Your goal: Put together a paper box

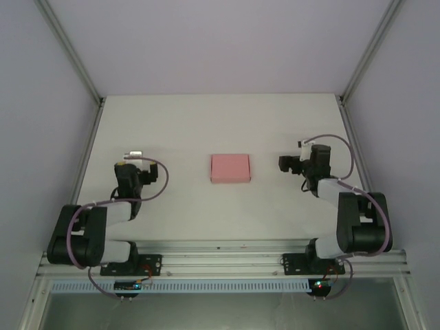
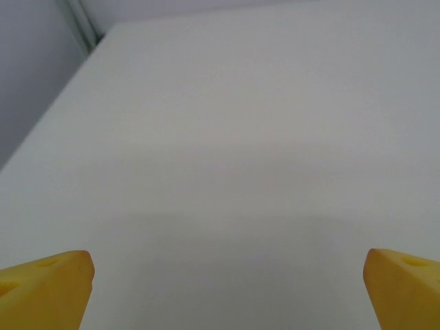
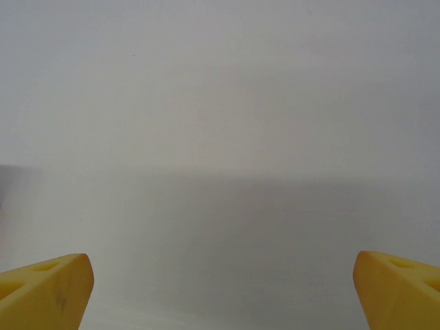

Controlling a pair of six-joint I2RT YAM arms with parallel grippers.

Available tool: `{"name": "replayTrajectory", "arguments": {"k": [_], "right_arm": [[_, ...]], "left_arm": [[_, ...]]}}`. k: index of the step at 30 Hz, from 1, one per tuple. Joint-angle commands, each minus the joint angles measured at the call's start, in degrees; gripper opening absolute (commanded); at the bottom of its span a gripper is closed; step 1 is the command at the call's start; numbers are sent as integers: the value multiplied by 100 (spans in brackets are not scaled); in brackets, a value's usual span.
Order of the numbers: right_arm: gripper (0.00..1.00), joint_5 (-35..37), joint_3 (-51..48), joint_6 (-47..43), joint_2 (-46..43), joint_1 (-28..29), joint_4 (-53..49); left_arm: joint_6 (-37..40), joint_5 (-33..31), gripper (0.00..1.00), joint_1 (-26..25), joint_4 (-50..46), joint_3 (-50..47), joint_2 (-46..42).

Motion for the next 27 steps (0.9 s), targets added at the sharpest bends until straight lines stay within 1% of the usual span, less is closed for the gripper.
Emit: {"name": "replayTrajectory", "arguments": {"k": [1,2,3,4,5,6,7,8,9,10,11,12,13,14,15,16,18,27], "right_arm": [[99,299,-640,-578,-167,261,1711],[99,294,-906,-524,-60,287,2205],[98,298,-1098,-219,90,238,2758],[99,476,-1191,-241,297,91,2953],[99,369,-1146,69,706,-35,3413],[99,151,-1033,328,898,-169,3544],[99,-12,-760,47,567,-267,2398],[99,214,-719,4,556,-255,2347],[99,312,-860,296,808,-123,3037],[99,330,-798,323,739,-144,2830],[99,488,-699,86,587,-176,2320],[99,674,-726,84,630,-138,2494],[99,694,-782,318,729,-97,2754],[99,646,-766,326,715,-77,2679],[99,768,-723,193,650,-63,2519],[99,810,-738,83,664,-65,2588],[99,723,-757,291,703,-63,2619],[99,692,-748,290,689,-62,2565]], "left_arm": [[103,262,100,185,2522,-541,954],[98,153,100,239,3348,-570,1451],[113,129,100,242,3730,-630,1560],[22,260,100,266,3240,-672,1210],[-62,340,100,319,2511,-551,880],[-159,439,100,426,2118,-361,883],[-194,355,100,477,2095,-176,1083],[-209,285,100,476,1865,19,1118],[-259,284,100,485,1151,256,972],[-291,313,100,502,745,413,954],[-275,279,100,507,860,458,1063],[-283,289,100,506,868,484,1083],[-286,370,100,536,680,510,1014],[-293,447,100,553,624,529,1009],[-285,432,100,556,709,514,1044],[-294,431,100,559,697,512,1026],[-296,431,100,558,678,523,1033],[-314,399,100,558,599,564,1029]]}}
